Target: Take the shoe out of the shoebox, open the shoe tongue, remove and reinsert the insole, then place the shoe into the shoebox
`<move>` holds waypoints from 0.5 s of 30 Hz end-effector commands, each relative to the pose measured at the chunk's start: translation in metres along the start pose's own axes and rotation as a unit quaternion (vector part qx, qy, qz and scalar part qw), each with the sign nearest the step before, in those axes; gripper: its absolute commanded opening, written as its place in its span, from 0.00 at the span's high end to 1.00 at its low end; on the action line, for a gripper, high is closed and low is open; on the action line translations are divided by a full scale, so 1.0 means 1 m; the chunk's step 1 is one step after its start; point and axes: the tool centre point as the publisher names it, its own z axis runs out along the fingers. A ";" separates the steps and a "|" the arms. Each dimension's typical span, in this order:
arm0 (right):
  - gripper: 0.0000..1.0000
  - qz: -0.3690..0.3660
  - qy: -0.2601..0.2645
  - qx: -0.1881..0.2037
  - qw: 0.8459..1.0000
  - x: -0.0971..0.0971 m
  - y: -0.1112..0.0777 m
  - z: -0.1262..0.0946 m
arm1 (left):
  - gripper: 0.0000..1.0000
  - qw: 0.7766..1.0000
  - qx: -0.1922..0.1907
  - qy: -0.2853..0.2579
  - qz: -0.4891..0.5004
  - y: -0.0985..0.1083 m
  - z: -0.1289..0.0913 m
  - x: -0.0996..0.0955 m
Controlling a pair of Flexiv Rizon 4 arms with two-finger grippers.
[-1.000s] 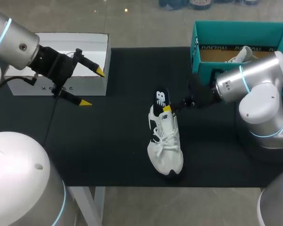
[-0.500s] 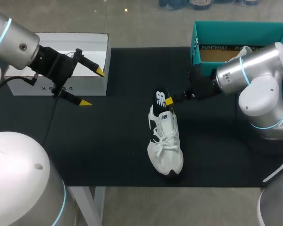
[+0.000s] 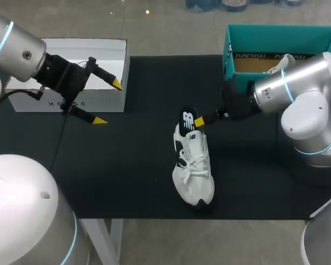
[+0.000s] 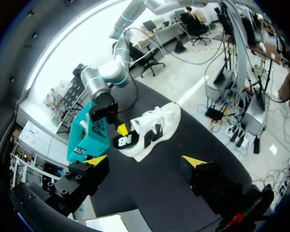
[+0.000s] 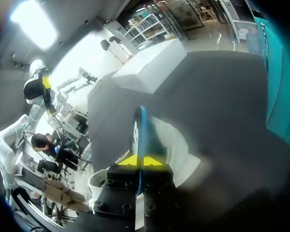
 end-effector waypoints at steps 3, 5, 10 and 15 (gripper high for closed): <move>1.00 0.010 0.007 0.008 1.000 0.007 -0.020 0.010 | 0.00 1.000 -0.002 0.001 0.000 -0.001 -0.001 0.000; 1.00 0.014 0.010 0.013 1.000 0.008 -0.026 0.013 | 0.00 1.000 -0.002 0.001 0.000 -0.001 -0.001 0.000; 1.00 0.026 0.007 0.025 0.999 0.007 -0.037 0.020 | 0.00 1.000 -0.002 0.001 0.000 -0.001 -0.001 0.000; 0.56 0.024 -0.002 0.013 1.000 0.008 -0.027 0.015 | 0.00 1.000 -0.002 0.001 0.000 -0.001 -0.001 0.000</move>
